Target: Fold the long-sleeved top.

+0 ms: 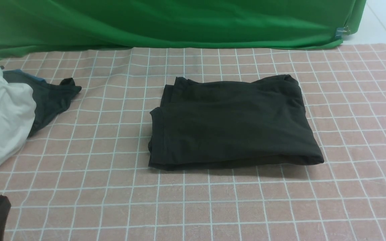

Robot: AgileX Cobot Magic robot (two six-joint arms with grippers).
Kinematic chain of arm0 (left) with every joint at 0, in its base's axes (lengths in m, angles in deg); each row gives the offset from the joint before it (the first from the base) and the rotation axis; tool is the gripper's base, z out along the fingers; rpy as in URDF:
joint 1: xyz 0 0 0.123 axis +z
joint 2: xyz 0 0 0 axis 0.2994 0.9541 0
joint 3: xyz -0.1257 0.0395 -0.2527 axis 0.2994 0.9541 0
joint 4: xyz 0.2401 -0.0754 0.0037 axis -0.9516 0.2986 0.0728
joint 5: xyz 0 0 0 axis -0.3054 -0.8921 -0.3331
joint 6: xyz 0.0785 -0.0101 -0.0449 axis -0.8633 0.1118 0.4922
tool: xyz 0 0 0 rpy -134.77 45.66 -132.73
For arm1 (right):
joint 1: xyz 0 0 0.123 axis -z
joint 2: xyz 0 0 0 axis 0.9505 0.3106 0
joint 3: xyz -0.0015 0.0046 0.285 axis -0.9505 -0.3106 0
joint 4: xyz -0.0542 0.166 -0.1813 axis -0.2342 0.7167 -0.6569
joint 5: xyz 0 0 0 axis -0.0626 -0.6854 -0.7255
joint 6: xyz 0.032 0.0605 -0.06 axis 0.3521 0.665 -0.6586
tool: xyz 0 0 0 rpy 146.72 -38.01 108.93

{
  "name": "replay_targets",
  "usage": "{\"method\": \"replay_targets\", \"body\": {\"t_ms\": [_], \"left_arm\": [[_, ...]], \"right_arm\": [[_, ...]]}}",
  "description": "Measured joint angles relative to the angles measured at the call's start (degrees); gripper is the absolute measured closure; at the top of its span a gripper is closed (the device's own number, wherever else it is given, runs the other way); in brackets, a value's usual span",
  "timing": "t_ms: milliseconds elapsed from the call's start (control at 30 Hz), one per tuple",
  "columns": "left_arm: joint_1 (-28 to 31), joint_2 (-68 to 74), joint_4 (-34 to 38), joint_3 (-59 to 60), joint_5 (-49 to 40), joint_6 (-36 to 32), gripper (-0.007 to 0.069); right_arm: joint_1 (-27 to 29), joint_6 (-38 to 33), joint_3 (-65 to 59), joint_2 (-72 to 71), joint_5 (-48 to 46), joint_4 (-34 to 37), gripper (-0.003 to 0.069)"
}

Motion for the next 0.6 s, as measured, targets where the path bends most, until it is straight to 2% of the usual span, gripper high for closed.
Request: {"method": "replay_targets", "body": {"t_ms": [600], "left_arm": [[-1.0, -0.1, 0.0, 0.0, 0.0, -0.7, 0.0606]], "right_arm": [[0.0, 0.0, 0.0, 0.0, 0.0, 0.0, 0.0421]]}}
